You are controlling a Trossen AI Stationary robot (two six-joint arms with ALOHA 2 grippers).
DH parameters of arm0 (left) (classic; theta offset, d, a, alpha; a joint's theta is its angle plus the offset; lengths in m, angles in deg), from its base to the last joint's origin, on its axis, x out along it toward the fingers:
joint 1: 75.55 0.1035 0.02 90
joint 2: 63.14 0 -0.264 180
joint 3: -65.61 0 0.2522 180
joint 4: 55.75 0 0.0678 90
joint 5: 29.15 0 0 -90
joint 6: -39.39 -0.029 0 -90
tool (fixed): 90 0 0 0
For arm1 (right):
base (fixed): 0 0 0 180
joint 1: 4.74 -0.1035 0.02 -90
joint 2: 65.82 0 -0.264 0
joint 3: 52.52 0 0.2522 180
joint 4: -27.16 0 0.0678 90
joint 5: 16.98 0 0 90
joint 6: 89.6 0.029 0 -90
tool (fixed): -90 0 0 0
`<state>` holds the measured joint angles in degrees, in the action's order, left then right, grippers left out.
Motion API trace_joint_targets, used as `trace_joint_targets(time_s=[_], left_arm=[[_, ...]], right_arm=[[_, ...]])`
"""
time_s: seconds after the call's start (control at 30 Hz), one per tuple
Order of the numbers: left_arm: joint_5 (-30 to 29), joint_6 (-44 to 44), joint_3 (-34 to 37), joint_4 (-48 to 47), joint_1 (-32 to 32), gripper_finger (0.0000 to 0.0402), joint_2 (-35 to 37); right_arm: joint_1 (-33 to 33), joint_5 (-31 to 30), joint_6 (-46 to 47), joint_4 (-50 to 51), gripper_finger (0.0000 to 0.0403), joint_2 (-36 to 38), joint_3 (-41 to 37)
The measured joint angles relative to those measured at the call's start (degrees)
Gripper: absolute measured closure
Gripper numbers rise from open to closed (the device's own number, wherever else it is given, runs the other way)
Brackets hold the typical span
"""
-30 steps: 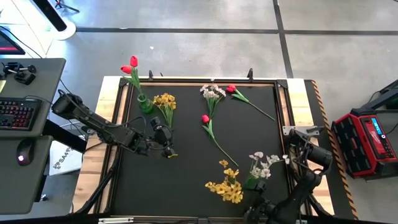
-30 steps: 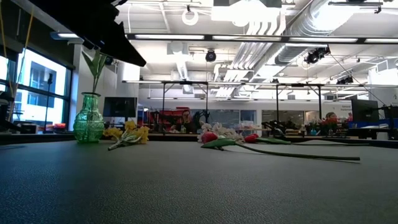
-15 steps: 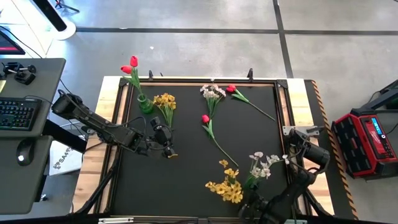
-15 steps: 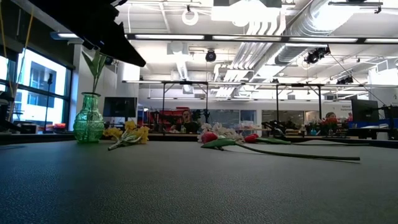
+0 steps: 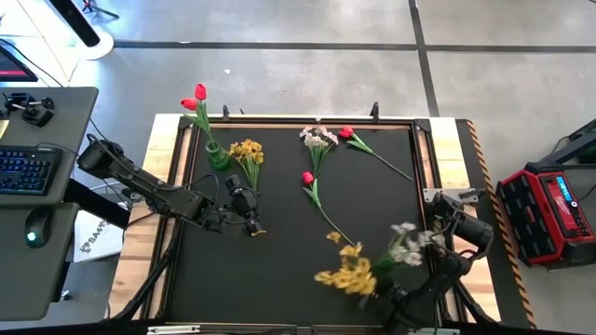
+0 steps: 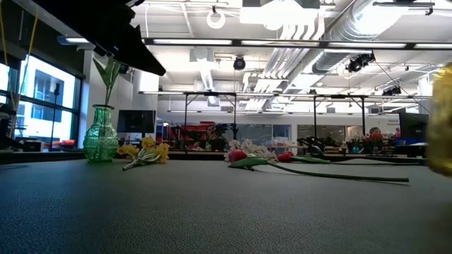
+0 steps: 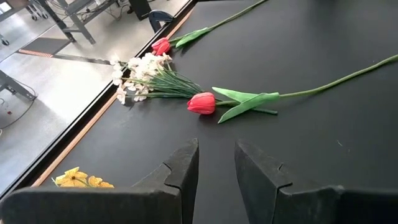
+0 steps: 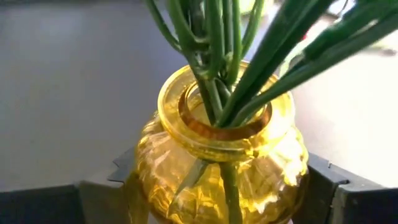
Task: Sort flowers into vase by color
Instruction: Move the yellow vase to the middle right of the table
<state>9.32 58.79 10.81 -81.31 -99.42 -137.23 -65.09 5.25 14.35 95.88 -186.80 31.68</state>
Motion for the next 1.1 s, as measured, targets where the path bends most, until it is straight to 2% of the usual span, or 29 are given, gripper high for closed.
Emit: trace_joint_targets(time_s=[0.17,0.33,0.5,0.6,1.1], left_arm=[[0.0,-0.04,0.0,0.06,0.01,0.0312,0.0],[0.38,-0.02,0.0,0.11,0.01,0.0312,0.0],[0.72,0.01,0.0,0.11,0.01,0.0312,0.0],[0.85,0.04,0.0,0.11,0.01,0.0312,0.0],[1.07,0.5,0.0,0.11,0.0,0.0312,0.0]], right_arm=[[0.42,-3.53,14.49,5.32,0.0154,2.73,-7.1],[2.57,-5.2,16.91,2.37,0.0154,7.06,-14.31],[6.01,-4.52,8.56,-4.59,0.0154,11.51,-18.93],[8.44,-1.47,1.65,-9.76,0.0154,13.88,-21.34],[24.46,6.34,-36.16,-43.23,0.0153,24.33,-34.6]])
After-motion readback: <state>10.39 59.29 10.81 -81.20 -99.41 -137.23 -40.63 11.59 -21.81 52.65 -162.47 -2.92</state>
